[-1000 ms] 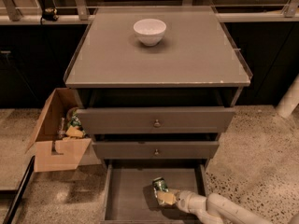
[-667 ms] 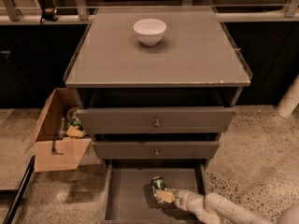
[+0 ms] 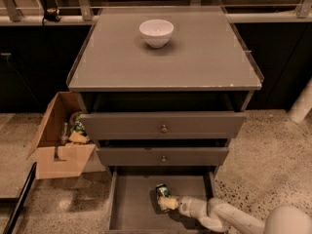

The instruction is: Place green can into bottom drawer

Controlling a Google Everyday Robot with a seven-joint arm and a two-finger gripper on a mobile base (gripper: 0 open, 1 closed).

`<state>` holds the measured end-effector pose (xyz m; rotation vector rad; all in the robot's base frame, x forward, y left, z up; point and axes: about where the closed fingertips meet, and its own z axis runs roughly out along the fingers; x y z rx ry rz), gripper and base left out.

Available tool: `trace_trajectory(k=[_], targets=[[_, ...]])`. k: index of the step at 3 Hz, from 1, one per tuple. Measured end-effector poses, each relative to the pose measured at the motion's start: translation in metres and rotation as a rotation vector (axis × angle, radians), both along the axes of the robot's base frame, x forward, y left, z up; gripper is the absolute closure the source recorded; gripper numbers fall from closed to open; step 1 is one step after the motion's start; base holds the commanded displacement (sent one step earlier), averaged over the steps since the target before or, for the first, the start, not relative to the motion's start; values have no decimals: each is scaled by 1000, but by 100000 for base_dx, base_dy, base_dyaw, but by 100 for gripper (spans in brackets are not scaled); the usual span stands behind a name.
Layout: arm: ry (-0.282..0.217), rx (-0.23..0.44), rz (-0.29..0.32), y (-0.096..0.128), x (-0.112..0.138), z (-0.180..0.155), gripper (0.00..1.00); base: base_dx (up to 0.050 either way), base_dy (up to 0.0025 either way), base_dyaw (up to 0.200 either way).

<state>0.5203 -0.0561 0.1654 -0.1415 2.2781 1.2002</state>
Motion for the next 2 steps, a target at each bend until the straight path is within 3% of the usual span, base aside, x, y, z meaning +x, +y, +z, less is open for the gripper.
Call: trace_trajectory(k=[1, 2], targets=[[36, -3, 20, 6, 11, -15, 100, 0, 0, 0], [37, -5, 23, 7, 14, -16, 84, 0, 0, 0]])
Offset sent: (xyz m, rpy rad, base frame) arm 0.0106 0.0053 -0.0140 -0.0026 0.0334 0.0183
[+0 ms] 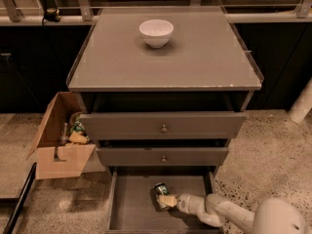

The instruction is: Place green can into bottom drawer

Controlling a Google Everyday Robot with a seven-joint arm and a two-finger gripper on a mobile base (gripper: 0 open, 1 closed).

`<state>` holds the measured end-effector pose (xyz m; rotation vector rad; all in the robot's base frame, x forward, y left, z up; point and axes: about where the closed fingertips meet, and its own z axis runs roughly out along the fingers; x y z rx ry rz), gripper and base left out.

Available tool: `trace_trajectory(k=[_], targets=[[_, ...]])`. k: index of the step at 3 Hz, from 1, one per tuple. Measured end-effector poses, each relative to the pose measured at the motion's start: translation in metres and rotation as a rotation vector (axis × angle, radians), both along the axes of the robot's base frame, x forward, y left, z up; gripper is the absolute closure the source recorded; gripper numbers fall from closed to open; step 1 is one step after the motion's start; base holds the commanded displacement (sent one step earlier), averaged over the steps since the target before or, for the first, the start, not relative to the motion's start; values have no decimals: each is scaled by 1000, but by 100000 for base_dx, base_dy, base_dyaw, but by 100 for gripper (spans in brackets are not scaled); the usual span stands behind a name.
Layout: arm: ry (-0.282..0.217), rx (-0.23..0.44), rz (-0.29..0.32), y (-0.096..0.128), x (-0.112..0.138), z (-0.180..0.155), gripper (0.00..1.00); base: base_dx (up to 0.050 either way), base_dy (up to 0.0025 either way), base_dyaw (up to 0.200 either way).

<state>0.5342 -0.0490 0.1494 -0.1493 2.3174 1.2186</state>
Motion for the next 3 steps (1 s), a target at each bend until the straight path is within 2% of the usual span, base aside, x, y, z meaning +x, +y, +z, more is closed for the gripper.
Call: trace_trajectory(k=[3], targets=[[0, 0, 0, 0, 0, 0, 14, 0, 0, 0]])
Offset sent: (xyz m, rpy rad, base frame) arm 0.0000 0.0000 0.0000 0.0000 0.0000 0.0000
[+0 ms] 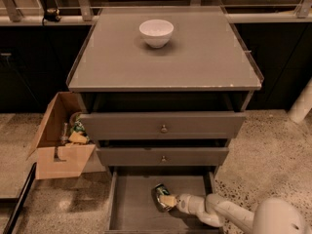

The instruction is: Place green can into bottom drawer

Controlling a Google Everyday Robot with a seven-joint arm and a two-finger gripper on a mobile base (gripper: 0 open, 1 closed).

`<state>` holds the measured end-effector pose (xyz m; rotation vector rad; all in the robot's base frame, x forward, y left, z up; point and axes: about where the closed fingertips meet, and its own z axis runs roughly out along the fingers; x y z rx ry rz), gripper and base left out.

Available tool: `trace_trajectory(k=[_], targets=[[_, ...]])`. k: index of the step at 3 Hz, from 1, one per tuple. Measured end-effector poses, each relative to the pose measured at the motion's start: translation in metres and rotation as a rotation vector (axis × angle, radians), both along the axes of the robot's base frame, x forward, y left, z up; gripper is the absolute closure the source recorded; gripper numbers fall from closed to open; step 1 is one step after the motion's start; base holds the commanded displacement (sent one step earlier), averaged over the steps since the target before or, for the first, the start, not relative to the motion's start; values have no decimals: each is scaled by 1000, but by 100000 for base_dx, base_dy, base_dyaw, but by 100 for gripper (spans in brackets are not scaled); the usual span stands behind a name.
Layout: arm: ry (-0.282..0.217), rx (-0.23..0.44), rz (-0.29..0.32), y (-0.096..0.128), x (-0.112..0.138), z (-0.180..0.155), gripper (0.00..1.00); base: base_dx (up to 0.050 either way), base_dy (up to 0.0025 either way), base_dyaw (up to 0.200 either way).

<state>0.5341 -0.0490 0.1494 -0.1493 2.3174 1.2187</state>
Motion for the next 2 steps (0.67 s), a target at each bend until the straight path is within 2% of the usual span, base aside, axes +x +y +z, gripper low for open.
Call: trace_trajectory(k=[1, 2], targets=[[0, 0, 0, 0, 0, 0, 0, 0, 0, 0], [0, 0, 0, 0, 0, 0, 0, 0, 0, 0]])
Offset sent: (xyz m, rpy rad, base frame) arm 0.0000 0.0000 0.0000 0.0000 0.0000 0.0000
